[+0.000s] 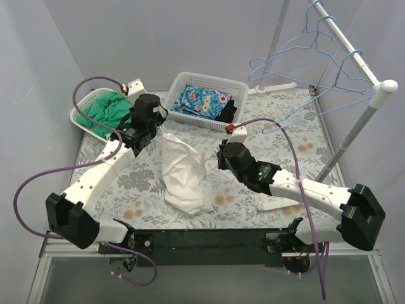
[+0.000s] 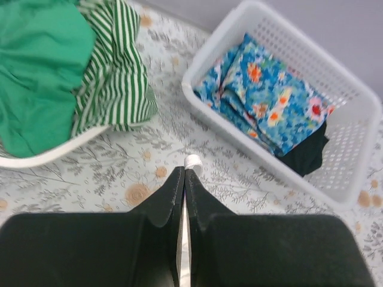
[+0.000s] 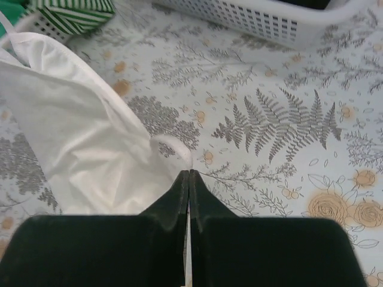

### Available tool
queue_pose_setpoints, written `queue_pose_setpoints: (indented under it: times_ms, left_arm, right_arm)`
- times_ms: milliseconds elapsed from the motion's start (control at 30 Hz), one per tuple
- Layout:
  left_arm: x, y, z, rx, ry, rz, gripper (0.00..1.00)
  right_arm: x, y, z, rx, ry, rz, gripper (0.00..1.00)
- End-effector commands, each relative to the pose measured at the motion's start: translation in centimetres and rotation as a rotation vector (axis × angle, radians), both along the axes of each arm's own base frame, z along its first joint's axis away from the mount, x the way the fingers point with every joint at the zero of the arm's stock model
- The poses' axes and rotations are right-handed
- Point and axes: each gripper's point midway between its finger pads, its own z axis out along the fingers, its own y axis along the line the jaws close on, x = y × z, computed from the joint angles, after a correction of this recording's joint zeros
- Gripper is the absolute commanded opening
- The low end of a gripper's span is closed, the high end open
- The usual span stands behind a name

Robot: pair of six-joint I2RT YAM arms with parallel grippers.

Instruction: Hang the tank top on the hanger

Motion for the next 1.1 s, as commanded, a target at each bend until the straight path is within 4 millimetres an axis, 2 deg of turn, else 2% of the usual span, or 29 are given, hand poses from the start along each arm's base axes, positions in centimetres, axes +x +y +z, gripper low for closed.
queue_pose_setpoints:
  times_ms: [0,33,67,100,133,167,200,233,267,333,400,467,533,567,633,667,700,733,767,800,833,867,900,933,967,1000,1067]
  left_arm:
    - [-1.1,3.0,8.4,0.058,-0.168,0.054,0.00]
    - [-1.1,3.1,9.9,0.075,-0.191,0.042,0.00]
    - [-1.0,2.7,11.4,0.064,-0.218,0.017,0.00]
    - [-0.8,2.4,14.9,0.039,-0.287,0.003,0.00]
    - [-0.6,1.9,16.4,0.028,-0.314,-0.020,0.00]
    - [-0.7,1.4,18.2,0.017,-0.348,-0.051,0.00]
    - [-1.0,1.3,21.5,-0.012,-0.414,-0.062,0.00]
    - [-0.4,0.8,22.2,-0.014,-0.424,-0.075,0.00]
    - [-0.4,0.6,23.3,-0.020,-0.445,-0.087,0.00]
    - [-0.5,0.2,25.4,-0.042,-0.482,-0.107,0.00]
    - [-0.8,-0.2,26.1,-0.065,-0.493,-0.130,0.00]
    - [-1.2,-0.2,24.7,-0.070,-0.469,-0.137,0.00]
    - [-1.7,-0.1,23.0,-0.088,-0.438,-0.134,0.00]
    - [-2.1,-0.1,20.0,-0.084,-0.380,-0.138,0.00]
    - [-2.9,-0.3,16.9,-0.117,-0.325,-0.147,0.00]
    - [-3.0,-0.4,13.0,-0.107,-0.249,-0.150,0.00]
    - [-4.2,-0.1,12.0,-0.123,-0.236,-0.153,0.00]
    - [-4.6,-0.5,10.2,-0.153,-0.200,-0.163,0.00]
    - [-5.2,-0.5,6.4,-0.142,-0.124,-0.167,0.00]
    - [-5.9,-0.3,5.3,-0.156,-0.108,-0.166,0.00]
    - [-6.4,-0.3,3.9,-0.161,-0.079,-0.170,0.00]
    - [-6.9,-0.6,2.3,-0.180,-0.041,-0.177,0.00]
    - [-7.6,-0.5,-0.5,-0.174,0.017,-0.177,0.00]
    - [-8.2,-0.4,-1.3,-0.182,0.029,-0.177,0.00]
    - [-8.6,-0.5,-2.3,-0.201,0.049,-0.175,0.00]
    - [-9.2,-0.3,-4.3,-0.195,0.087,-0.174,0.00]
    - [-9.8,-0.2,-5.2,-0.202,0.100,-0.175,0.00]
  right_arm:
    - [1.0,-0.4,9.0,0.029,-0.202,-0.034,0.01]
    - [1.3,0.0,12.3,0.064,-0.250,-0.032,0.01]
    - [1.6,-0.3,14.2,0.049,-0.293,-0.034,0.01]
    - [1.8,-0.3,15.8,0.050,-0.324,-0.033,0.01]
    - [2.0,-0.3,19.9,0.098,-0.381,-0.044,0.01]
    - [2.3,-0.8,21.4,0.062,-0.421,-0.052,0.01]
    - [2.7,-0.8,23.0,0.058,-0.451,-0.063,0.01]
    - [2.8,-0.9,24.4,0.055,-0.478,-0.069,0.01]
    - [2.9,-1.2,27.0,0.068,-0.521,-0.083,0.01]
    - [3.5,-1.6,28.8,0.045,-0.573,-0.108,0.01]
    - [3.6,-1.5,30.2,0.045,-0.604,-0.109,0.01]
    - [3.6,-1.2,30.2,0.046,-0.605,-0.097,0.01]
    - [3.5,-0.3,28.7,0.043,-0.583,-0.051,0.01]
    - [3.4,0.1,28.0,0.046,-0.571,-0.033,0.01]
    - [3.1,0.5,25.5,0.041,-0.526,-0.007,0.01]
    - [3.0,0.6,24.4,0.039,-0.510,0.005,0.01]
    - [2.6,0.8,23.8,0.050,-0.498,0.028,0.01]
    - [2.5,0.9,21.4,0.025,-0.463,0.041,0.01]
    - [2.3,1.1,20.2,0.035,-0.432,0.048,0.01]
    - [2.0,1.3,19.1,0.040,-0.411,0.065,0.01]
    - [1.7,1.3,16.5,0.011,-0.370,0.078,0.01]
    - [1.4,1.6,15.0,0.026,-0.331,0.093,0.01]
    - [1.1,1.8,13.5,0.018,-0.300,0.106,0.01]
    - [0.9,1.9,12.2,0.013,-0.275,0.116,0.01]
    - [0.5,2.0,9.8,-0.006,-0.232,0.133,0.01]
    - [0.3,2.1,8.5,-0.003,-0.201,0.131,0.01]
    - [-0.2,2.0,6.0,-0.023,-0.152,0.145,0.01]
